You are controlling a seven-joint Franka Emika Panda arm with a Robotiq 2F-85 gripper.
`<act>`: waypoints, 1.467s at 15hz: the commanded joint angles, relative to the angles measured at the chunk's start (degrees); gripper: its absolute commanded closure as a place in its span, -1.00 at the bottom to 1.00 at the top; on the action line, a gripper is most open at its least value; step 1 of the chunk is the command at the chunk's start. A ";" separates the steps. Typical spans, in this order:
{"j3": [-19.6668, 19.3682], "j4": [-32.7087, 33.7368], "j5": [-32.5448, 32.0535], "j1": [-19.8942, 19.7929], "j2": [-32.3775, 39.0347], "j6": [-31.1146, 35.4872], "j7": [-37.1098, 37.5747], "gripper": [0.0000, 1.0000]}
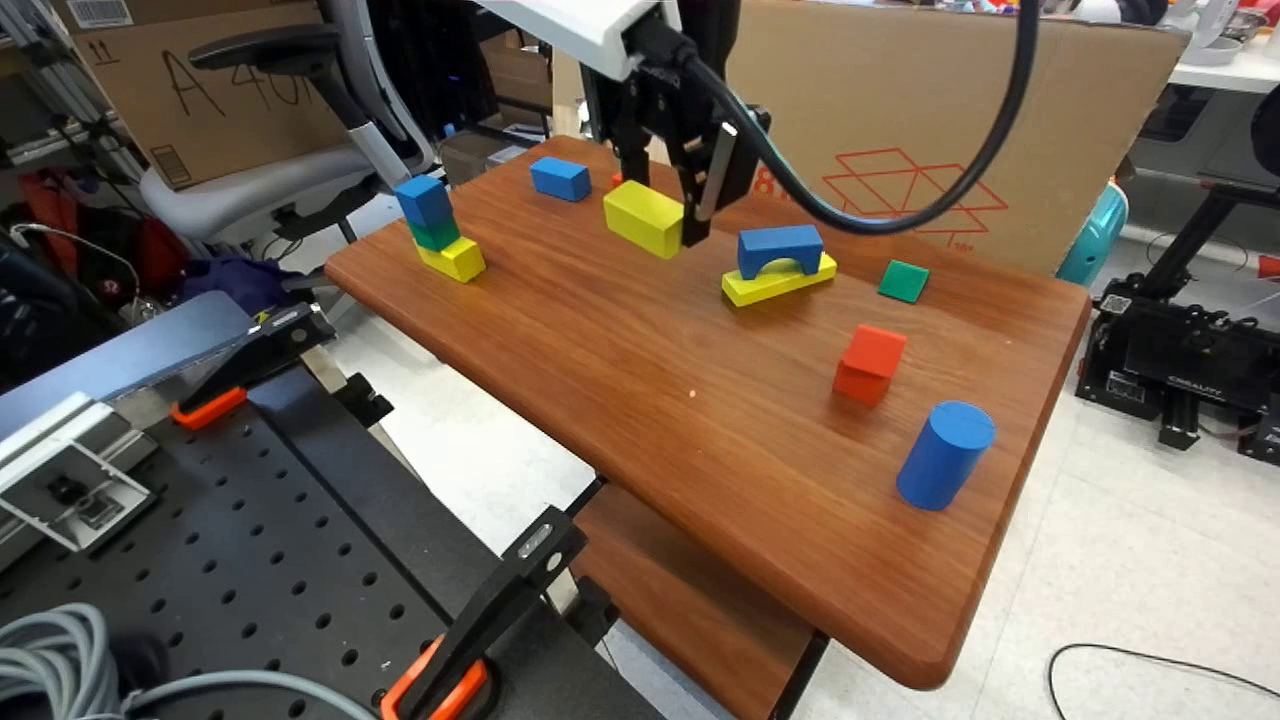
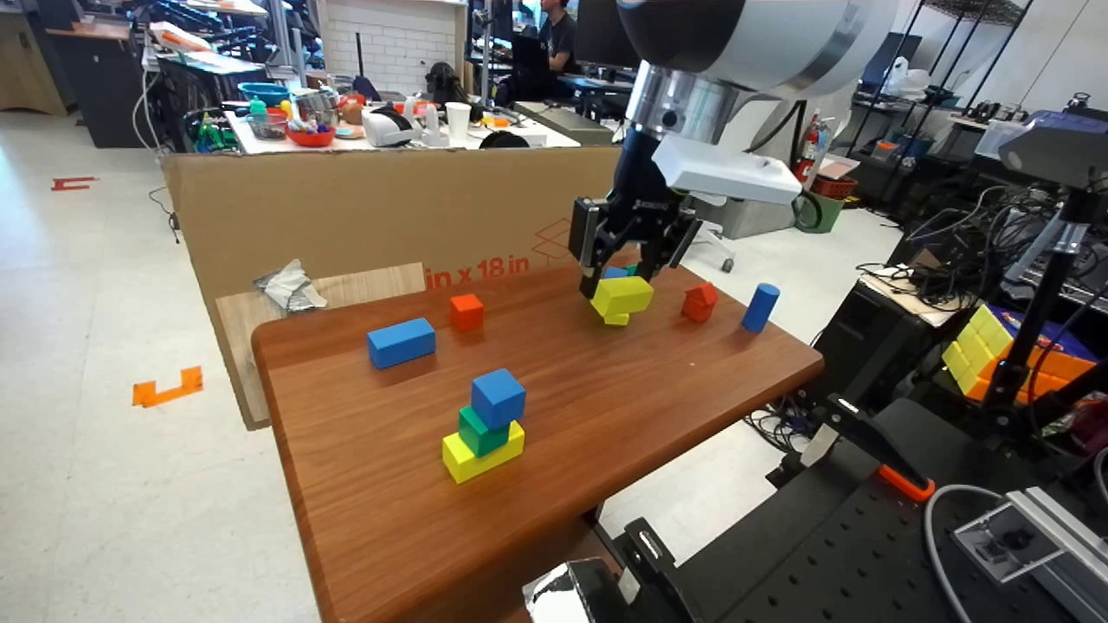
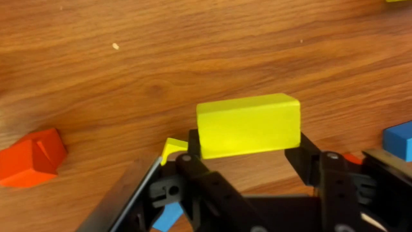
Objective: Move the yellow block away from you
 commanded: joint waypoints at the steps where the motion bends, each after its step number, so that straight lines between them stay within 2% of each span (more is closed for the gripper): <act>1: 1.70 2.40 0.17 -0.22 0.34 -3.57 -4.76 0.17; 7: 1.11 8.16 -0.38 1.28 5.79 -6.65 -4.88 0.17; 15: 0.62 9.45 -0.93 1.98 12.13 1.76 -3.83 0.17; 19: 0.35 9.50 -1.20 2.26 12.81 3.07 -3.12 0.17; 20: 0.36 9.36 -1.14 2.23 12.67 3.07 -3.09 -0.83; 21: 0.20 9.24 -1.29 2.34 12.51 3.02 -2.97 -0.86; 22: 0.43 8.76 -1.10 2.10 12.03 3.22 -3.17 -0.98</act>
